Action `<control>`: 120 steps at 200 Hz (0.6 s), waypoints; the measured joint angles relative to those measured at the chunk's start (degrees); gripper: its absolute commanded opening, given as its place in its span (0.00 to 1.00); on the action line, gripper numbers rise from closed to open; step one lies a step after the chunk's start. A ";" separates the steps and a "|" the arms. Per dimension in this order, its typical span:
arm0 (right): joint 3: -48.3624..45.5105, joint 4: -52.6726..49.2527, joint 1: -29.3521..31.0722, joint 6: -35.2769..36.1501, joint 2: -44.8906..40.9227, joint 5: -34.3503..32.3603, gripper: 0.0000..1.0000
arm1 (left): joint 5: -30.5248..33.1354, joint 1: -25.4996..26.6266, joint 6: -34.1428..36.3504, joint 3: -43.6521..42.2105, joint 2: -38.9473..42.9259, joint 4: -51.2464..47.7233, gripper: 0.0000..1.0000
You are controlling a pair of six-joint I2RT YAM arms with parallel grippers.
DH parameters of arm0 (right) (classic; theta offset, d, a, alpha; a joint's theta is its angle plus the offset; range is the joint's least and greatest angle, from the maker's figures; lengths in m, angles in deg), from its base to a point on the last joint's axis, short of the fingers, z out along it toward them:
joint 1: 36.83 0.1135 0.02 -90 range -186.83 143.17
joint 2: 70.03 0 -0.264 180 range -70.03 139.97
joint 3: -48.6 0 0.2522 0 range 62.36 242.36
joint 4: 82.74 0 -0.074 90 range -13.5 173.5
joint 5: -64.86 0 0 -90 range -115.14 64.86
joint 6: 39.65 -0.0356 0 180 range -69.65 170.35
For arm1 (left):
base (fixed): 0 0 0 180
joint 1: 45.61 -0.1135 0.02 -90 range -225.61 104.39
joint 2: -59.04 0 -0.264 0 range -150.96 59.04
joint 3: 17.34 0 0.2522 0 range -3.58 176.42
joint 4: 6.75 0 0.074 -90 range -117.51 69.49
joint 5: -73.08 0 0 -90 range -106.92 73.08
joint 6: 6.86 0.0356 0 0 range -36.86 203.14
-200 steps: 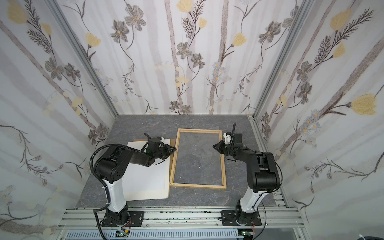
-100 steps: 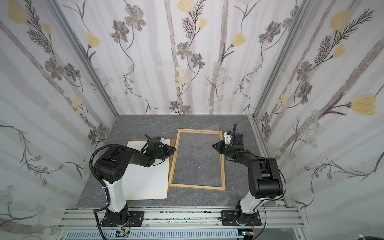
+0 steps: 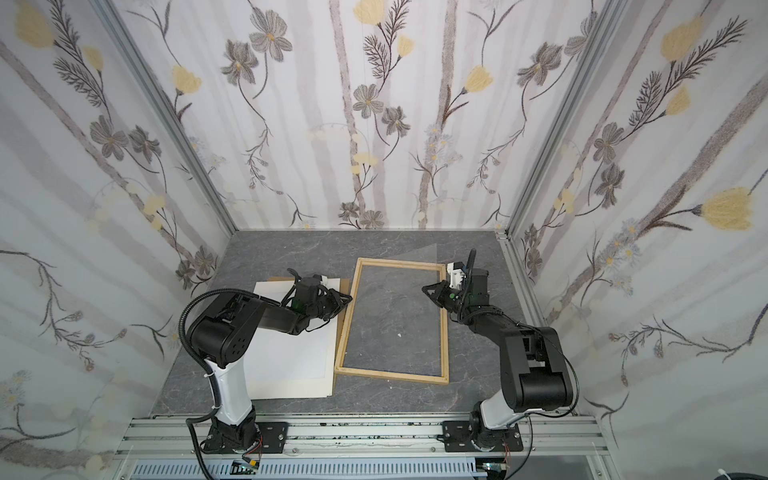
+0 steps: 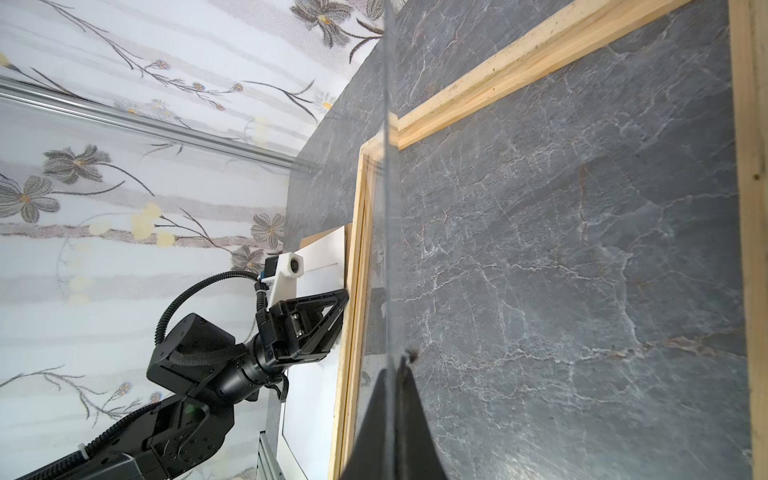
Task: Put the photo into the frame
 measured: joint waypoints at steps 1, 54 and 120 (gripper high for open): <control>-0.11 0.17 0.00 -0.15 -0.02 0.04 0.00 | 0.02 0.00 -0.02 0.00 0.00 0.00 0.23; -1.44 4.04 0.50 -2.58 -0.83 1.40 0.00 | 0.83 0.07 -0.07 -0.35 0.26 0.20 0.23; -0.61 9.16 0.52 -5.51 1.64 5.29 0.00 | 2.05 0.07 -0.09 -0.74 0.33 0.98 0.23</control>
